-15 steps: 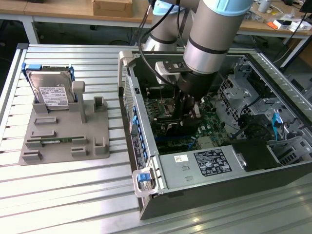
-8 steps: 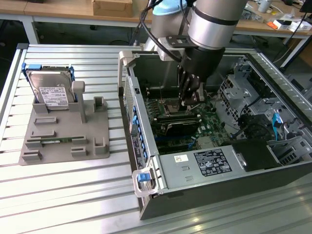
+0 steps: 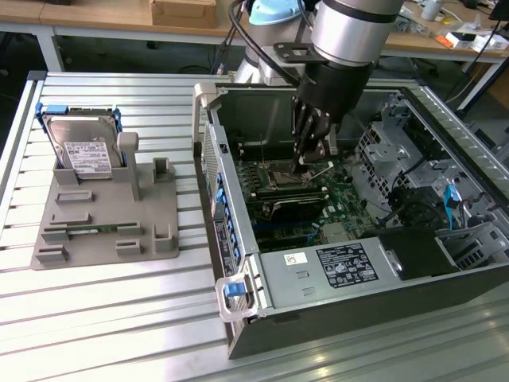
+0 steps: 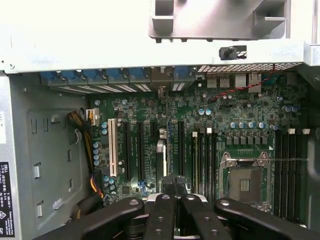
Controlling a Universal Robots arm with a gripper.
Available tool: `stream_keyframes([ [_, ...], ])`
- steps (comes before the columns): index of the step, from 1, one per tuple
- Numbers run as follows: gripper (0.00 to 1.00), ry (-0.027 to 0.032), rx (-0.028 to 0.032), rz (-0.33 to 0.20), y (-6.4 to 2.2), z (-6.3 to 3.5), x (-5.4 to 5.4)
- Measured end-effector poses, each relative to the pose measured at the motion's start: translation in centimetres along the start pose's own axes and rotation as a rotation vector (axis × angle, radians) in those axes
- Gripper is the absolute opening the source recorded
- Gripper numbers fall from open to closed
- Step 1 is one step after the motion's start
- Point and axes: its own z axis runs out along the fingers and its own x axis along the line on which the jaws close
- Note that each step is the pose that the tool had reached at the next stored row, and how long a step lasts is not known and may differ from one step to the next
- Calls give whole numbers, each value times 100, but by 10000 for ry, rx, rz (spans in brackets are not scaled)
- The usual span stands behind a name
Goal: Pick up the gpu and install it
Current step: 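Press down on the gpu until it lock into place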
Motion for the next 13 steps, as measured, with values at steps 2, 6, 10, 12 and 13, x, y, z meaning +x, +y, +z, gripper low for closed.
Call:
stream_keyframes([
  [2,11,0,1,-1,103,107,8],
  [6,11,-1,0,-2,180,243,14],
  [10,11,-2,0,-1,191,414,9],
  [12,11,-1,-1,-2,195,490,5],
  [13,11,0,-1,-2,199,541,3],
])
